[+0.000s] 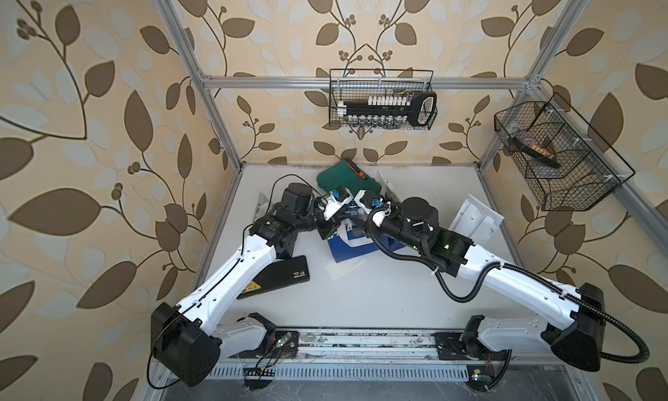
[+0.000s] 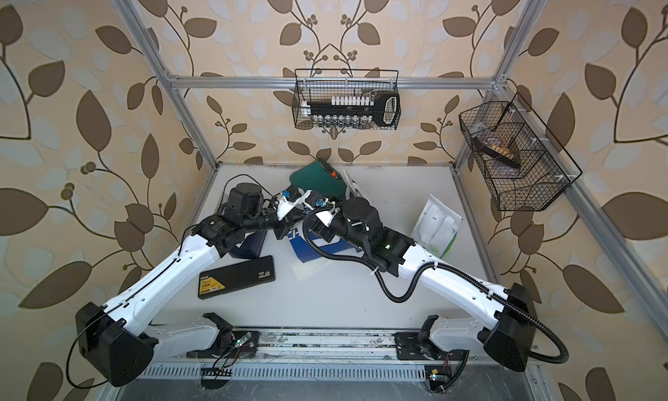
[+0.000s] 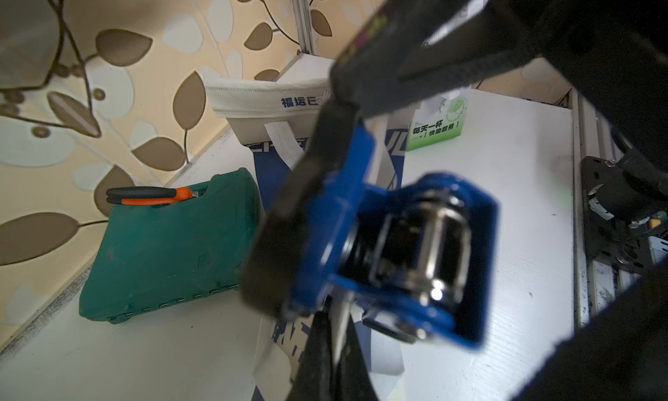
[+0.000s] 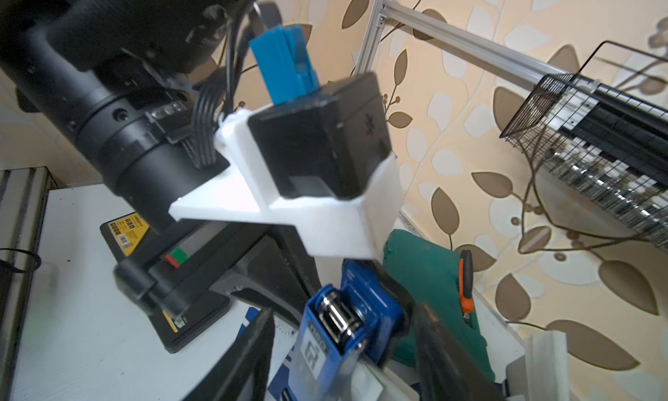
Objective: Staple the receipts to the bags
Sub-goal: Staple the receipt to the takeout bag, then pick up the stapler from the takeout bag.
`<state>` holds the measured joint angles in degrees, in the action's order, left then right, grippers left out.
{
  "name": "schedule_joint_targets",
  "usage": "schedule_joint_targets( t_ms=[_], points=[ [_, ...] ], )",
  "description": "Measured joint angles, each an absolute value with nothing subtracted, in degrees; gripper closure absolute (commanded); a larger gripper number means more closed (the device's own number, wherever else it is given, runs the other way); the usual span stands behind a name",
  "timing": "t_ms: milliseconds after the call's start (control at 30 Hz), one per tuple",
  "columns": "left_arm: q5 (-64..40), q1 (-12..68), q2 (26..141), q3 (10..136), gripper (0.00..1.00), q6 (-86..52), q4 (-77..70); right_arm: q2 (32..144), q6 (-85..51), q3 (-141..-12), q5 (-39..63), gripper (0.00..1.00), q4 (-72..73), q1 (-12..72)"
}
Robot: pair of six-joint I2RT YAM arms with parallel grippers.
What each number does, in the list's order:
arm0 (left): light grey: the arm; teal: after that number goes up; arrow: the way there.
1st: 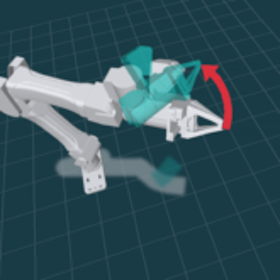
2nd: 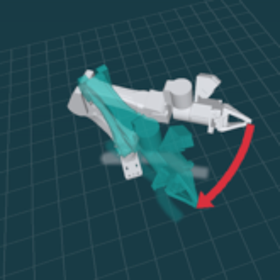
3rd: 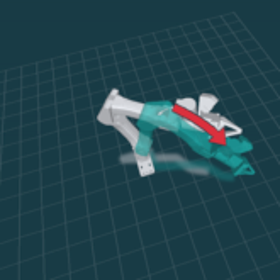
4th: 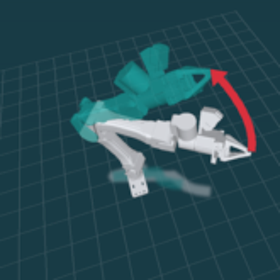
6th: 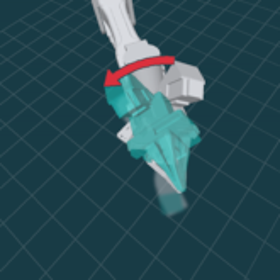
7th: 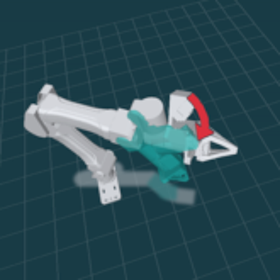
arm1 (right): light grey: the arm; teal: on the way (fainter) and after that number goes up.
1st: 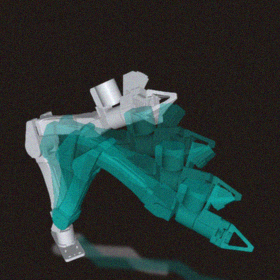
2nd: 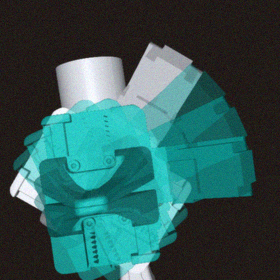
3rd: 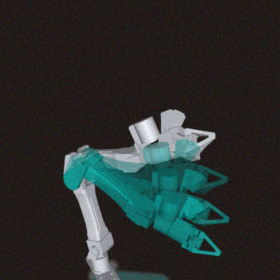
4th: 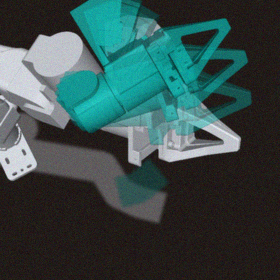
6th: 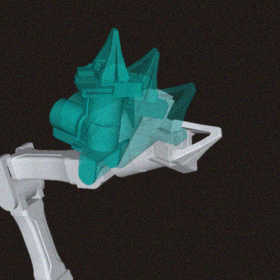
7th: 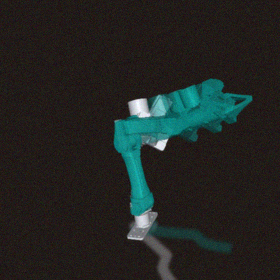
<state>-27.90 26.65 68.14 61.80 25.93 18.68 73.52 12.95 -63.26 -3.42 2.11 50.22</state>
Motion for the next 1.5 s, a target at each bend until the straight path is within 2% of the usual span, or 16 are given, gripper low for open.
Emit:
schedule_joint_targets(
  t_ms=[200,300,367,400,633,733,867,1100,1267,1500],
  points=[
    [-27.6,26.7,68.1,61.8,1.00,25.3,18.8,75.7,5.4,-63.3,-5.4,0.57,4.3,50.2],
    [-26.6,26.7,68.2,61.6,1.00,25.0,19.0,76.8,2.9,-63.5,-7.1,0.66,5.2,50.3],
    [-26.3,26.7,68.2,61.5,1.00,24.9,19.1,77.4,1.8,-63.7,-8.2,0.68,5.5,50.4],
    [-26.1,26.7,68.2,61.5,1.00,24.9,19.1,77.6,1.1,-63.8,-8.6,0.67,5.5,50.4],
    [-25.0,26.6,68.3,61.5,1.00,24.8,18.2,79.8,-2.6,-66.4,-9.1,0.42,4.0,49.4],
    [-25.1,26.7,68.3,61.5,1.00,24.6,17.7,80.9,-3.4,-66.6,-9.1,0.41,2.7,48.7],
    [-25.1,26.7,68.4,61.5,1.00,24.6,18.4,81.4,-3.6,-66.9,-9.2,0.51,2.0,48.6],
    [-25.1,26.7,68.6,61.5,1.00,24.7,17.5,80.4,-4.1,-66.9,-3.3,0.84,1.1,45.8],
    [-25.0,27.0,68.9,61.5,1.00,25.2,16.7,78.5,-5.4,-66.9,4.4,0.86,-0.5,40.2],
    [-23.8,27.0,68.6,61.5,1.00,25.5,16.5,77.8,-10.6,-72.1,11.0,0.86,-4.2,25.8]
  ],
)
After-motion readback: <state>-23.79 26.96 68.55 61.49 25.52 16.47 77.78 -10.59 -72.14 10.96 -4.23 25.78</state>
